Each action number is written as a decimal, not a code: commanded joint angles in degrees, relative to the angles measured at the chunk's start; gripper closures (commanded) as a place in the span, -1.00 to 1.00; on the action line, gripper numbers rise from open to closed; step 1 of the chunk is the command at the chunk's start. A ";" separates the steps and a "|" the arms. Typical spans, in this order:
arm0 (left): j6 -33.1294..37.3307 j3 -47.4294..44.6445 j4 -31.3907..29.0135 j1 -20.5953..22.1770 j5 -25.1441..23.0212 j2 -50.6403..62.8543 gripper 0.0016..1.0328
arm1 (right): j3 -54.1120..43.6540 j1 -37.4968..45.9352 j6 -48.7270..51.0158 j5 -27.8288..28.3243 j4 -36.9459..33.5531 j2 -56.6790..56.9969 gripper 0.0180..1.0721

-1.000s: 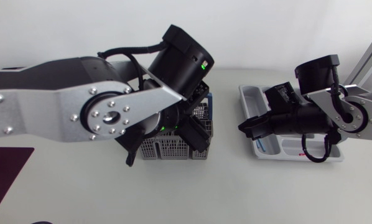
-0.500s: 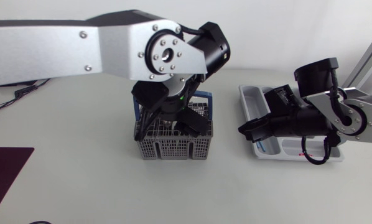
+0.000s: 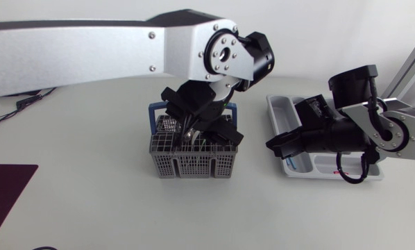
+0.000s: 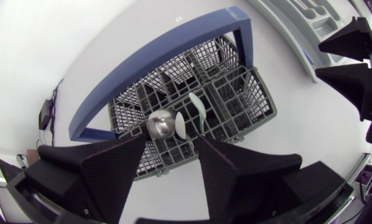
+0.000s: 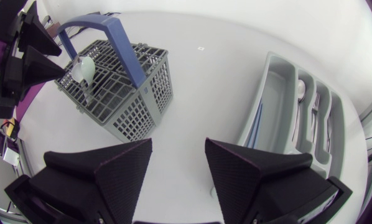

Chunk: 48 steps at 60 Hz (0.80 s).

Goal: Unload the cutlery basket into the drawer organizer.

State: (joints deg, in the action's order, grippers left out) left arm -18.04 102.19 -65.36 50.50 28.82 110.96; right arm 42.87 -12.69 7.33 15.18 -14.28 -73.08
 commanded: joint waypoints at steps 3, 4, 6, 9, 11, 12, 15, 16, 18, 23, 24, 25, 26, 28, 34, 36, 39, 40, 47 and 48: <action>-2.79 3.98 -3.10 0.56 1.33 3.30 -0.43 | -1.56 0.38 0.75 0.11 0.75 -0.22 -0.20; -2.96 4.33 -3.46 0.56 1.33 3.56 -0.43 | -1.56 0.47 0.75 0.11 0.75 -0.13 -0.20; -3.14 4.95 -3.98 0.56 1.42 4.09 -0.43 | -1.65 0.47 0.75 0.11 0.75 -0.13 -0.20; -3.49 5.74 -4.25 0.74 2.65 4.88 -0.32 | -1.74 0.56 0.84 0.20 0.75 -0.05 -0.20; -3.75 6.35 -4.69 0.74 2.82 5.41 -0.25 | -1.74 0.56 0.84 0.20 0.75 0.04 -0.20; -3.75 6.44 -4.69 0.74 2.82 5.50 -0.25 | -1.74 0.56 0.84 0.20 0.75 0.04 -0.20; -4.02 6.79 -5.13 0.74 3.00 6.11 -0.23 | -1.74 0.65 0.84 0.20 0.75 0.13 -0.20; -4.28 6.97 -5.48 0.83 3.61 6.29 -0.22 | -1.74 0.65 0.93 0.20 0.75 0.04 -0.20; -4.55 7.23 -5.74 0.92 3.88 6.73 -0.16 | -1.74 0.65 0.93 0.20 0.75 0.04 -0.20; -4.72 7.41 -6.00 1.36 4.32 7.08 -0.15 | -1.65 0.65 0.93 0.20 0.75 0.13 -0.20; -4.81 7.41 -6.00 1.44 4.49 7.17 -0.15 | -1.65 0.65 0.93 0.20 0.75 0.13 -0.20; -4.81 7.50 -6.00 1.44 4.67 7.26 -0.15 | -1.65 0.73 0.93 0.20 0.75 0.13 -0.20; -4.81 7.50 -6.00 1.62 4.76 7.43 -0.15 | -1.65 0.73 0.93 0.20 0.75 0.13 -0.20; -4.98 7.67 -6.27 1.79 4.84 7.78 -0.15 | -1.65 0.73 0.93 0.20 0.75 0.13 -0.20; -5.95 8.11 -7.23 2.32 5.11 8.66 -0.15 | -1.56 0.73 0.93 0.20 0.75 0.13 -0.20; -6.13 8.20 -7.23 2.41 5.55 8.93 -0.15 | -1.56 0.73 0.93 0.20 0.75 0.13 -0.20; -6.21 8.37 -7.23 2.41 5.81 9.28 -0.10 | -1.56 0.73 0.93 0.20 0.75 0.13 -0.20; -6.21 8.46 -7.23 2.41 5.90 9.45 -0.06 | -1.56 0.82 0.93 0.20 0.75 0.13 -0.20; -6.83 9.43 -7.41 2.32 6.87 10.68 0.04 | -1.65 0.82 0.93 0.38 0.75 0.31 -0.20; -6.92 9.52 -7.50 2.32 6.95 10.77 0.04 | -1.65 0.82 0.93 0.38 0.75 0.31 -0.20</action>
State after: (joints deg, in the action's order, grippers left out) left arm -22.83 109.56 -71.68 52.64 34.48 119.85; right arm 42.63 -12.25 7.70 15.18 -14.26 -73.08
